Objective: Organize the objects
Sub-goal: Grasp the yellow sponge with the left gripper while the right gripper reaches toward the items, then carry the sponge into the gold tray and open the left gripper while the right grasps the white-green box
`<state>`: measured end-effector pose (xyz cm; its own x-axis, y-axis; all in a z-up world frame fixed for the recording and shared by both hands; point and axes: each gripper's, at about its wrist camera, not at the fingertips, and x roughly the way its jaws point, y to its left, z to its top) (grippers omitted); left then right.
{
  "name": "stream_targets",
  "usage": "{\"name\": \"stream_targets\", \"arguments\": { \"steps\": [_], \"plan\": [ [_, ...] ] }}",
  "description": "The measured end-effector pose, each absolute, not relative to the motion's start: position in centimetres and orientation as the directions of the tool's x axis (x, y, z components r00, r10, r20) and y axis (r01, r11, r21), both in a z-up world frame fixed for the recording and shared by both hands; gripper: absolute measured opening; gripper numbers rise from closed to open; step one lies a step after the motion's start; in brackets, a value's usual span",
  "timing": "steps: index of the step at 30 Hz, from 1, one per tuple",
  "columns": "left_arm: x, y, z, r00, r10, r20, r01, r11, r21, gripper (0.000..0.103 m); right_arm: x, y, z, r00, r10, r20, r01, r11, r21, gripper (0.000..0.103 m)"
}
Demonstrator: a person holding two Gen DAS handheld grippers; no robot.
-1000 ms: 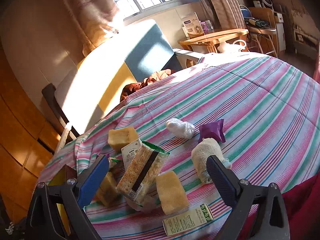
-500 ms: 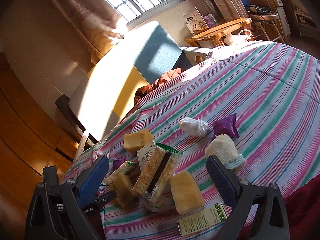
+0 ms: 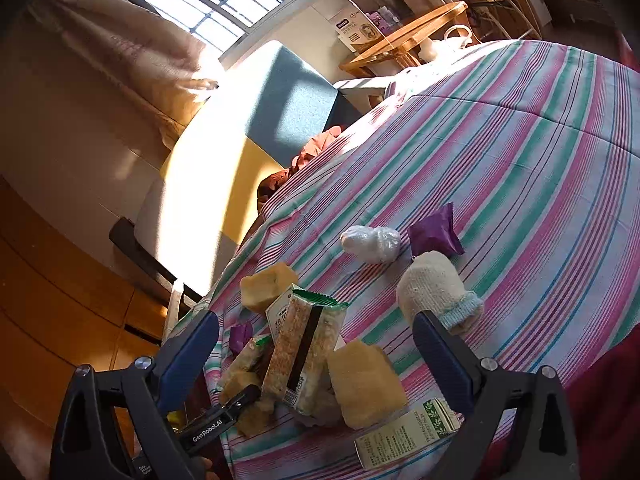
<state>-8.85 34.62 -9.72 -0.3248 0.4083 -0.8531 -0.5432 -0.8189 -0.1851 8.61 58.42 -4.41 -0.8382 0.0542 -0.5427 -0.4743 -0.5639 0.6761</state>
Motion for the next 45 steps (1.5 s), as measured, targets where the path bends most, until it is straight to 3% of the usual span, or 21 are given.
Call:
{"name": "stream_targets", "arguments": {
  "steps": [20,29,33,40,45],
  "plan": [
    [-0.8,26.1,-4.8,-0.4,0.505,-0.765,-0.643,-0.749,-0.158,0.061,6.9,57.0,-4.7,-0.748,0.087,-0.658,-0.552,-0.632,0.544,0.099],
    [-0.2,21.2,-3.1,-0.442,0.526,-0.727,-0.596,-0.778,-0.201,0.061,5.4,56.2,-5.7,-0.673,0.039,-0.739,-0.568,-0.667,0.482,0.088],
    [-0.1,19.1,-2.2,-0.468,0.529,-0.708,-0.583,-0.787,-0.202,0.061,4.9,54.6,-5.4,-0.596,0.005,-0.803,-0.545,-0.737,0.4,0.082],
    [-0.6,15.9,-2.3,-0.487,0.527,-0.697,-0.533,-0.811,-0.24,0.061,4.6,52.7,-6.8,-0.359,0.015,-0.933,-0.473,-0.865,0.169,0.083],
    [-0.6,14.3,-2.3,-0.496,0.529,-0.689,-0.51,-0.82,-0.262,0.061,3.4,51.9,-8.4,-0.225,0.035,-0.974,-0.404,-0.913,0.06,0.084]
  ]
}}
